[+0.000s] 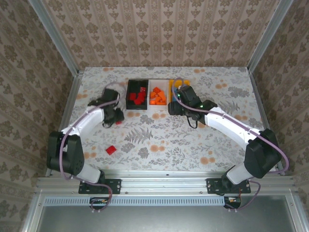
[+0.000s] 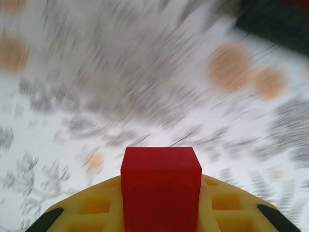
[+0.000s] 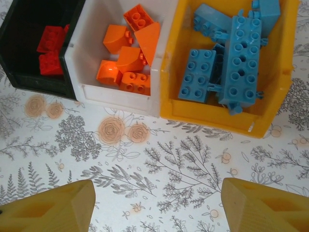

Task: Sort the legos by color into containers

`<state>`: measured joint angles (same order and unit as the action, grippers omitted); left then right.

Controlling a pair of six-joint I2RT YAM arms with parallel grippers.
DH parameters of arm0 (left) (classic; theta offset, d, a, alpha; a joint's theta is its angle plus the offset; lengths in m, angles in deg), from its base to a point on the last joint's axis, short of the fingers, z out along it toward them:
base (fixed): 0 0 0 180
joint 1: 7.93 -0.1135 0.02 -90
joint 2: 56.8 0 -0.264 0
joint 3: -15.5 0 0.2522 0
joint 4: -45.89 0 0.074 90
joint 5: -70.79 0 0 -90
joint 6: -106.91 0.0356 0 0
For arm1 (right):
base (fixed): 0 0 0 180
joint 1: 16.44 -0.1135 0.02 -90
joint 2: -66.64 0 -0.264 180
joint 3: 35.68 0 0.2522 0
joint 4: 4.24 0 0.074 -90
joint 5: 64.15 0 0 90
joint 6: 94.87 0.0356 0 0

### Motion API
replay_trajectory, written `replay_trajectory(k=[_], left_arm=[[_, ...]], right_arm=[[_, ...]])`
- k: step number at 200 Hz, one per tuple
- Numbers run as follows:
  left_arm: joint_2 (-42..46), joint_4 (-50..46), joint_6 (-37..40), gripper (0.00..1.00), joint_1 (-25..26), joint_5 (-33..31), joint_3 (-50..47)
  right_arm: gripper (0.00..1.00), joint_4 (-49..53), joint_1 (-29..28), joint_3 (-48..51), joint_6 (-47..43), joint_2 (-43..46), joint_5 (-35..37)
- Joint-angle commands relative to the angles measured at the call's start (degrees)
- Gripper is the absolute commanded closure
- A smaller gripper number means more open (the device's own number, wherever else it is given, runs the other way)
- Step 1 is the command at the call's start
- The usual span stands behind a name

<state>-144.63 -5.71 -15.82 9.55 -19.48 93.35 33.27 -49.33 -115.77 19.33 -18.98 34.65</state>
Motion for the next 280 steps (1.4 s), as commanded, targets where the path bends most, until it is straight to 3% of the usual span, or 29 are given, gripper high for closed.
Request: replay_trajectory(k=[1, 43, 75, 103, 132, 154, 173, 209, 231, 257, 280], left_arm=[[-8.1, -3.2, 5.2, 0.79, 1.5, 2.6, 12.6], [-25.3, -6.6, 6.4, 0.77, 4.0, 4.8, 33.9], [-34.5, -12.8, 7.3, 0.76, 4.6, 0.5, 46.8], [-35.2, -13.3, 8.5, 0.59, 4.6, -2.7, 50.4], [-35.6, -16.5, 9.9, 0.21, 4.5, -3.9, 55.6], [-32.9, -20.2, 10.1, 0.15, 5.0, -5.2, 57.1], [-22.1, -18.1, 6.9, 0.15, 5.4, -5.8, 46.1], [9.1, -11.1, -11.6, 0.17, 6.3, -4.2, 5.7], [24.4, -12.4, -22.7, 0.28, 8.1, -2.4, -12.9], [34.3, -13.7, -29.8, 0.28, 8.3, -1.3, -26.2], [34.5, -14.7, -31.1, 0.27, 8.3, -2.0, -29.5]], right_arm=[[0.29, -0.2, 0.1, 1.8, 0.0, 3.5, 2.7], [0.29, 0.1, 0.5, 3.7, -0.1, 5.4, 2.7], [0.29, -0.1, 0.5, 4.8, -0.4, 5.5, 2.5], [0.29, -0.2, 0.5, 4.6, -0.5, 5.5, 1.8], [0.28, 0.0, 0.5, 4.0, -0.5, 5.5, 1.4], [0.28, -0.2, 0.5, 4.1, -0.3, 8.1, 1.2], [0.28, -0.2, 0.2, 4.4, -0.3, 8.8, 1.1], [0.28, -2.0, -0.4, 6.7, 0.1, 8.9, 0.2], [0.28, -2.6, -0.5, 6.8, -0.3, 7.6, -0.2], [0.28, -3.3, -0.6, 6.6, -0.5, 7.1, -0.7], [0.28, -3.5, -0.9, 6.9, -0.2, 7.7, -1.3]])
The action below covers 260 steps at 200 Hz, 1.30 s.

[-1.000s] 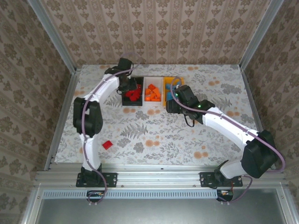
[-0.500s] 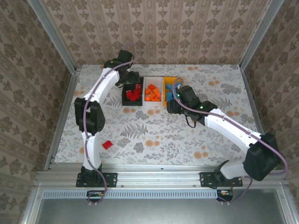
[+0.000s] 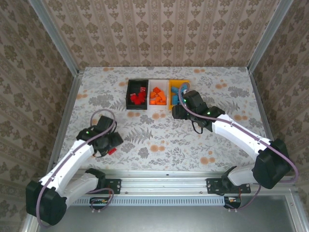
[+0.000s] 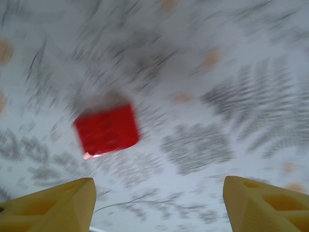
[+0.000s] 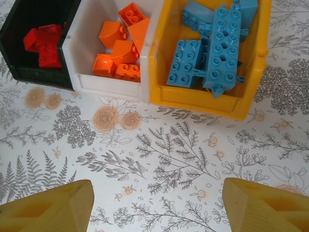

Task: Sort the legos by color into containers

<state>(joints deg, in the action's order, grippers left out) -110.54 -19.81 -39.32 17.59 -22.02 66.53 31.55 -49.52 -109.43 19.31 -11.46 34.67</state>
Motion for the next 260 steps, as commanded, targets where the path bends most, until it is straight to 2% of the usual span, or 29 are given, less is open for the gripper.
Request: replay_trajectory(k=[1, 27, 65, 93, 100, 135, 159, 197, 260], left_arm=[[0.3, -0.5, -7.7, 0.27, 0.2, 0.6, -2.8], [0.2, 6.6, -10.6, 0.26, 2.9, 6.0, -7.7], [-1.8, 12.6, -9.5, 0.23, 2.4, 7.2, -11.5], [-3.9, 14.1, -5.4, 0.23, 0.9, 3.4, -10.8], [-4.2, 15.7, -4.6, 0.24, -1.1, 2.8, -10.7], [-10.3, 23.6, 0.6, 0.25, -4.8, 2.4, -8.4], [-16.8, 29.4, 4.8, 0.26, -7.6, 4.5, -5.8], [-22.1, 26.0, 8.9, 0.27, -9.8, 1.1, 1.5], [-23.7, 28.3, 10.0, 0.27, -13.3, -1.6, 2.9]], right_arm=[[0.28, -1.7, -0.7, 0.6, -0.2, 0.1, -1.3], [0.27, -1.6, -0.9, 1.6, 0.0, 0.7, -1.0], [0.27, -1.6, -1.0, 1.6, 0.0, -0.1, -1.2], [0.27, -1.5, -1.0, 0.4, -0.3, -1.1, -1.2], [0.27, -1.5, -1.0, 0.1, -0.4, -1.3, -1.3], [0.27, -1.2, -1.5, -1.3, -0.5, -3.1, -0.9], [0.27, -1.0, -1.8, -1.8, -0.2, -3.7, -0.7], [0.27, -0.7, -2.5, -2.1, -0.2, -3.5, -0.3], [0.27, -0.5, -2.9, -2.2, -0.4, -3.5, -0.2]])
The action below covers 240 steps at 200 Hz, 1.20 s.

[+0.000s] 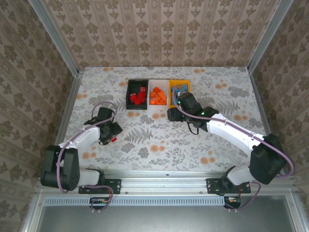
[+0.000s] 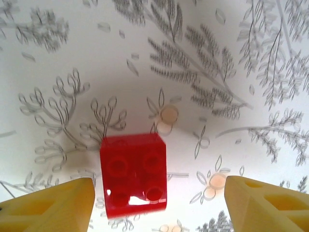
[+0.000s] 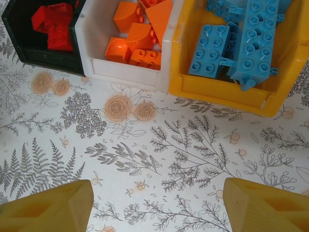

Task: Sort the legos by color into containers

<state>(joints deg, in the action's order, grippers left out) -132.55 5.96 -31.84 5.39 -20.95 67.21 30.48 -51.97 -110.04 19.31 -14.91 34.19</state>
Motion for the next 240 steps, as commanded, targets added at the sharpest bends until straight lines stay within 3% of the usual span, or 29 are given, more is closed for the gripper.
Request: replay_trajectory(k=[1, 40, 106, 148, 182, 218, 240], left_arm=[[-1.8, 2.6, 2.5, 0.27, -1.2, -2.6, 2.2], [-5.8, 1.8, 2.4, 0.30, -1.4, -0.3, 4.8], [-1.8, -1.7, 1.3, 0.31, 0.9, -2.4, 1.2], [-8.4, -4.5, 3.1, 0.36, 3.0, -4.7, 4.0], [-11.0, -4.0, 3.2, 0.46, 3.5, -6.4, 4.4], [-11.6, -3.8, 4.5, 0.73, 4.3, -6.1, 6.5], [-11.4, -6.0, 6.1, 0.76, 6.2, -6.9, 11.5]], right_arm=[[0.27, 0.6, -0.4, -1.6, -0.4, -0.1, 0.2], [0.27, 0.9, -0.5, -1.6, -0.5, 0.6, 0.6], [0.27, 0.1, -0.5, -1.2, -0.5, -0.3, 0.2], [0.27, 0.0, -0.5, -1.3, -0.4, 0.0, 0.1], [0.27, 0.4, -0.4, -0.4, -0.6, 1.0, 0.8], [0.27, 0.4, -0.4, -0.3, -0.7, 1.1, 1.1], [0.27, 0.4, -0.4, 0.0, -0.8, 1.4, 1.7]])
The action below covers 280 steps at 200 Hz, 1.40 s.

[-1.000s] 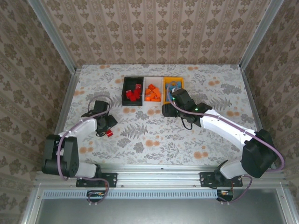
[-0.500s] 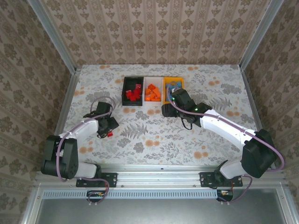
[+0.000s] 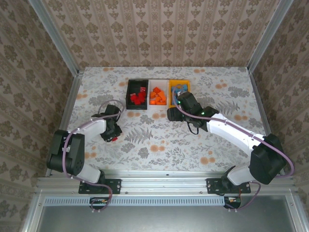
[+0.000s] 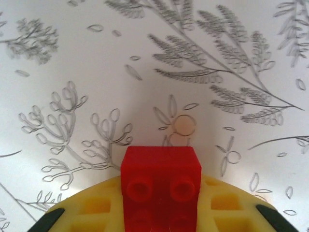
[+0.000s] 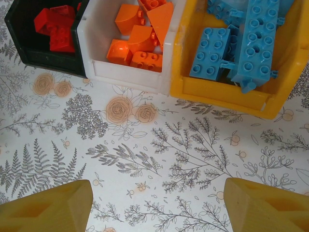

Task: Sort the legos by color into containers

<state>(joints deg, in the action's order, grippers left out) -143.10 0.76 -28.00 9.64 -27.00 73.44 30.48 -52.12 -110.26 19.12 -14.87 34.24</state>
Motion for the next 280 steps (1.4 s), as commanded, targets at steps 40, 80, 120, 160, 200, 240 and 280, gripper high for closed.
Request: replay_trajectory(k=[40, 80, 120, 160, 200, 240, 280], left_arm=[[-6.7, -3.8, 8.4, 0.77, 4.9, 1.5, 24.9], [-22.3, -1.5, 15.1, 0.78, 6.5, 7.2, 45.9], [-38.9, -10.1, 18.0, 0.75, 6.5, 5.3, 67.1], [-39.5, -10.1, 17.1, 0.69, 6.5, 2.7, 68.4], [-33.8, -9.3, 18.2, 0.11, 6.6, 6.7, 66.2], [-13.3, -2.5, 22.4, 0.00, 7.7, 8.2, 53.3], [24.1, 17.7, 24.9, 0.00, 11.7, -4.6, 18.1]], right_arm=[[0.27, -0.4, 0.4, 2.3, 0.8, 1.4, 2.6], [0.27, -0.5, 1.2, 3.9, 1.6, 1.3, 3.1], [0.27, 0.7, 1.7, 4.3, 1.0, 4.2, 3.9], [0.27, 1.8, 2.0, 4.5, 0.5, 6.1, 4.6], [0.27, 2.4, 1.9, 3.3, 1.3, 6.0, 3.0], [0.25, -1.4, 1.1, 4.4, 0.5, 12.2, 1.9], [0.00, -18.1, -2.9, 13.0, -1.0, 28.8, 4.8]])
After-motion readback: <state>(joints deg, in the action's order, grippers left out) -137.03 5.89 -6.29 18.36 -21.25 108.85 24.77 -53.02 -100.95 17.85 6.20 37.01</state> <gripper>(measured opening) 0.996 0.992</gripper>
